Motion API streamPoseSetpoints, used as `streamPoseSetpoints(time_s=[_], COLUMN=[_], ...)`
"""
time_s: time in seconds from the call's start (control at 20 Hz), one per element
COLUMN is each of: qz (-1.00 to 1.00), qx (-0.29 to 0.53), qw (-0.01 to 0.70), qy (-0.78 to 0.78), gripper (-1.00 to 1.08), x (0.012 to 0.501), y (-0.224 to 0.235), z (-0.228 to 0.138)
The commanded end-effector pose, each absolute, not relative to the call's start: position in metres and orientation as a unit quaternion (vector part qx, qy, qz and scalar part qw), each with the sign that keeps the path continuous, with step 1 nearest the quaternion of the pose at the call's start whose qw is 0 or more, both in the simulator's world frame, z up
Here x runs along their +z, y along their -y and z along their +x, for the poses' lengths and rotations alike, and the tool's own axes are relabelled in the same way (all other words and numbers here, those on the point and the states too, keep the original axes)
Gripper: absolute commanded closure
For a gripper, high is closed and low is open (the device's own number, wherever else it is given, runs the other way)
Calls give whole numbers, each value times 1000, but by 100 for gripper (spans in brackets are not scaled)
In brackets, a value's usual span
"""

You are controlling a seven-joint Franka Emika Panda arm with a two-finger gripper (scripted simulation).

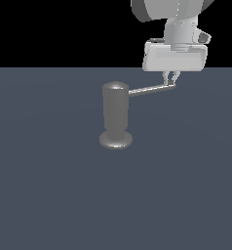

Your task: Turn on the faucet by rotating a designated handle.

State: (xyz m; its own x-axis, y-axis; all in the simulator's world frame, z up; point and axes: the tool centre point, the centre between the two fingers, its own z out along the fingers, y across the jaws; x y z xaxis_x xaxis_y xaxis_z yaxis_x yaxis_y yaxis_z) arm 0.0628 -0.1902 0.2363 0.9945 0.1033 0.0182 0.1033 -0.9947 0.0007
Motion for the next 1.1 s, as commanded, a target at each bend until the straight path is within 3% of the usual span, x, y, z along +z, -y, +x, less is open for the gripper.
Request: streamPoseSetpoints(time_s=[0.0, 1.05], qz=[-998, -999], qx=[-8, -4], qw=[1, 1], qy=[56, 50], gripper=[108, 108], x=[231, 226], y=[182, 174], z=[73, 125])
